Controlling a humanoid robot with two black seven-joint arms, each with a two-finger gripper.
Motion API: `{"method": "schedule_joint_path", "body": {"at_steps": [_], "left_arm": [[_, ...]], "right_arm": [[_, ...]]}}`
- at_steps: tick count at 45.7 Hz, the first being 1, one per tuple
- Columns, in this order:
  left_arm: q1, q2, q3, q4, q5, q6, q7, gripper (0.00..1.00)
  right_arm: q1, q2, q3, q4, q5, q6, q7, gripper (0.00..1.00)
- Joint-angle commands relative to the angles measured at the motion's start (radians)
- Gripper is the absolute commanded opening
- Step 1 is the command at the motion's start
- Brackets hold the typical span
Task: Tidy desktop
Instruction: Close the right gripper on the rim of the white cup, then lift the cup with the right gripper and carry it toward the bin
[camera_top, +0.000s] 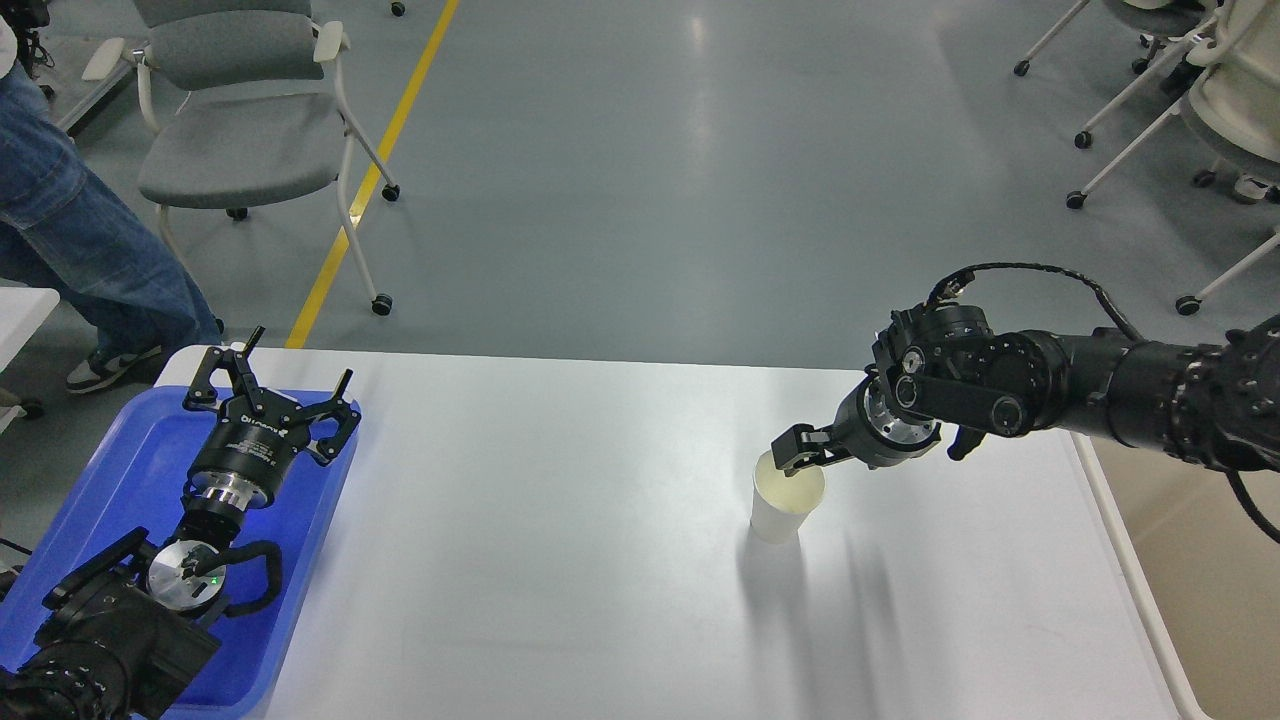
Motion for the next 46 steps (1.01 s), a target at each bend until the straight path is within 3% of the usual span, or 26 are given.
{"method": "schedule_joint_path", "body": {"at_steps": [1,11,13,17,22,25,46], "left_arm": [[0.0,0.0,0.0,0.0,0.0,0.0,0.001,1.0],[0.0,0.0,0.0,0.0,0.0,0.0,0.001,1.0],[0.0,0.0,0.0,0.0,0.0,0.0,0.001,1.0],[0.0,0.0,0.0,0.0,0.0,0.0,0.001,1.0],[0.0,0.0,0.0,0.0,0.0,0.0,-0.001,1.0],[0.0,0.0,0.0,0.0,0.0,0.0,-0.001,1.0],[0.0,0.0,0.0,0.0,0.0,0.0,0.001,1.0]], "right_arm": [[-0.054,0.015,0.0,-0.049,-0.028,-0.018,0.016,0.98],[-0.064,0.015,0.001,-0.049,-0.045,-0.034,0.04,0.75],[-0.064,0.015,0.0,-0.049,-0.06,-0.036,0.049,0.64],[-0.064,0.015,-0.002,-0.049,-0.096,-0.045,0.055,0.34],[-0.064,0.013,-0.003,-0.049,-0.106,-0.047,0.06,0.2],[-0.064,0.012,-0.003,-0.049,-0.108,-0.048,0.06,0.01],[-0.025,-0.045,0.01,-0.003,-0.093,-0.036,0.06,0.0]]}}
